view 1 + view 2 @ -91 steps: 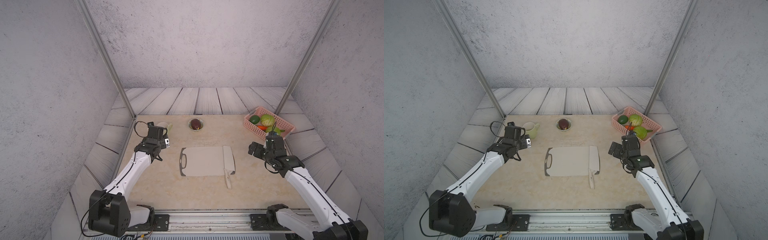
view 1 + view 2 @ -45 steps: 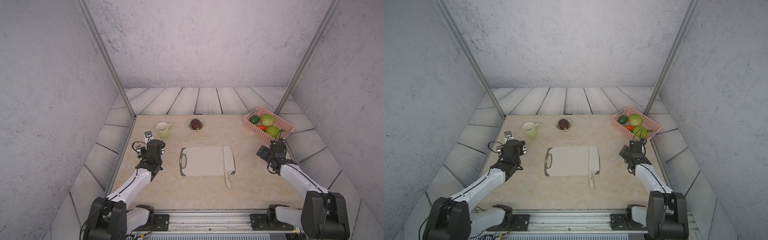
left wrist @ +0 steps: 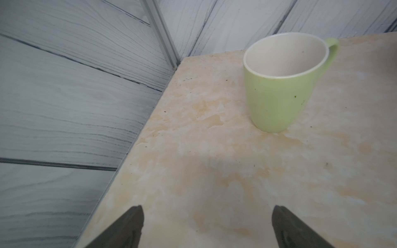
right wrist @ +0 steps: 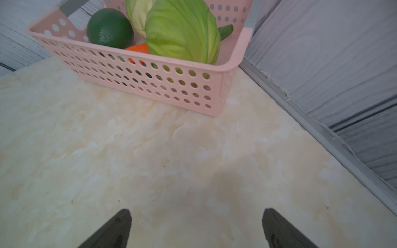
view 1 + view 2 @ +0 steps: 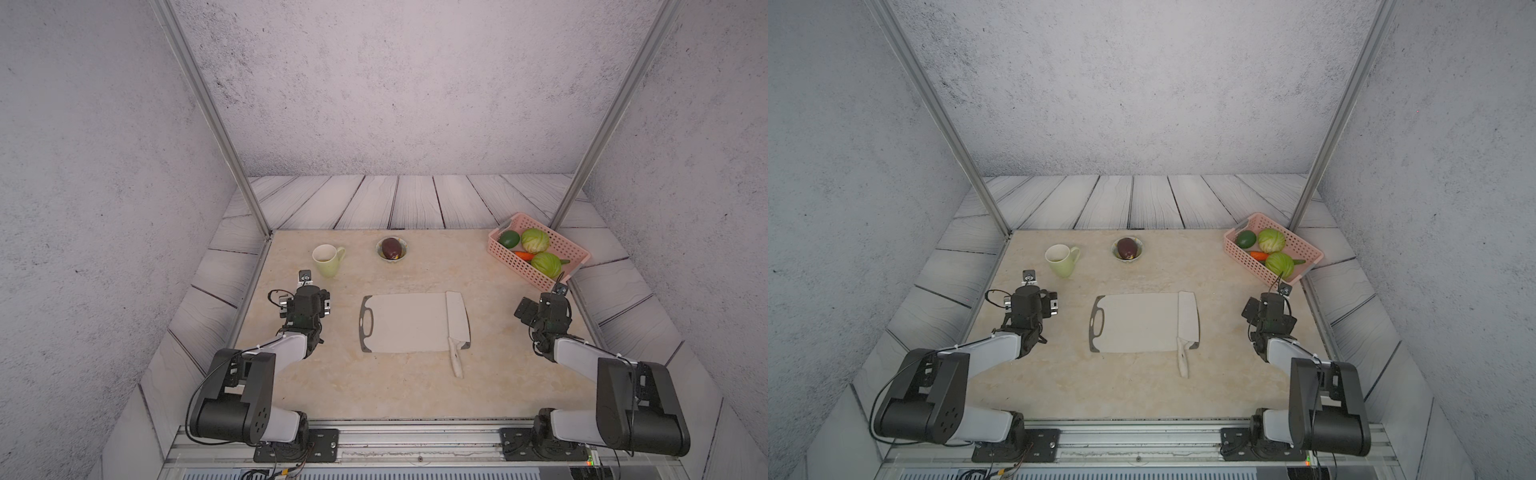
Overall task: Align the knife with the edge of the cutting board
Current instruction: Reset both arms
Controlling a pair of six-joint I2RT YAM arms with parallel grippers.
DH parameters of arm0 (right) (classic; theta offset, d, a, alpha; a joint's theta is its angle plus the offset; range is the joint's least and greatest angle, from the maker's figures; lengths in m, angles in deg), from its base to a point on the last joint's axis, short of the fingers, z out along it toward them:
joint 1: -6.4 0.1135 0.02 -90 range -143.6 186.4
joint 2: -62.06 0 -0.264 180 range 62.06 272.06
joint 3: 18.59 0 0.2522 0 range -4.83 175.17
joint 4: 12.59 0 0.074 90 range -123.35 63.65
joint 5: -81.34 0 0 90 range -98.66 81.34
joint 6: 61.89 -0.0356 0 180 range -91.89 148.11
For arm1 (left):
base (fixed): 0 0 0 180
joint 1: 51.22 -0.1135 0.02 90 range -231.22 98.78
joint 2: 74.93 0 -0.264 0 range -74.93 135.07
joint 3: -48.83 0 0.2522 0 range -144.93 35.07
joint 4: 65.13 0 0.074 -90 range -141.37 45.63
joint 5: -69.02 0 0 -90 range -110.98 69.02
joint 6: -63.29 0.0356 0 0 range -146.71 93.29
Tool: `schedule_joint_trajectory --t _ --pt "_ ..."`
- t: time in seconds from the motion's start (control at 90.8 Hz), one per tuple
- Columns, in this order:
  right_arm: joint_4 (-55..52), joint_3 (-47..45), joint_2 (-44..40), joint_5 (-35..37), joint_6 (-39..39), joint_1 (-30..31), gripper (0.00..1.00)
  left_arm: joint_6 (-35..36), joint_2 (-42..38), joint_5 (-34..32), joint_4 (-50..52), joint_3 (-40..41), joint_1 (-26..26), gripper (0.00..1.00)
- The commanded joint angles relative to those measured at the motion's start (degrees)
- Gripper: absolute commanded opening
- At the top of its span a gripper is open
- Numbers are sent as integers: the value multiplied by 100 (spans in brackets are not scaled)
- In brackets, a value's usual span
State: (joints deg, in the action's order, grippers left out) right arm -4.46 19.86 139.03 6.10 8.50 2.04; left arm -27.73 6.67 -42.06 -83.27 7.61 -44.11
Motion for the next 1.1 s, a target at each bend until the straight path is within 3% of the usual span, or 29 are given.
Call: schedule_joint_trajectory --t 0.0,0.132,0.22,0.319,0.407,0.473,0.539,0.616,0.705,1.09 --pt "859 45 -25 -265 470 -24 99 45 302 807 -1611 441 -345 99" --pt "802 164 87 -447 590 -23 99 -40 653 1718 -1313 130 -720 98" --pt "1161 21 78 -401 685 -25 99 -46 604 1748 -1051 43 -730 98" --pt "2882 -599 478 -444 912 48 99 -48 604 1739 -1050 44 -734 98" --pt "2440 -349 609 -529 1187 288 99 -48 601 1739 -1046 47 -726 98" --pt "3289 -310 1312 -1065 1477 311 99 -48 603 1739 -1047 39 -728 98" --pt "1902 109 1005 -1102 1465 308 99 -48 607 1739 -1053 48 -728 98" --pt "3037 -178 1292 -1130 1489 306 99 -48 594 1730 -1056 55 -722 98" --pt "2020 57 985 -1114 1458 308 99 -43 585 1707 -1080 65 -715 98" --pt "1994 115 1047 -1293 1584 332 99 -21 602 1590 -1112 83 -667 98"
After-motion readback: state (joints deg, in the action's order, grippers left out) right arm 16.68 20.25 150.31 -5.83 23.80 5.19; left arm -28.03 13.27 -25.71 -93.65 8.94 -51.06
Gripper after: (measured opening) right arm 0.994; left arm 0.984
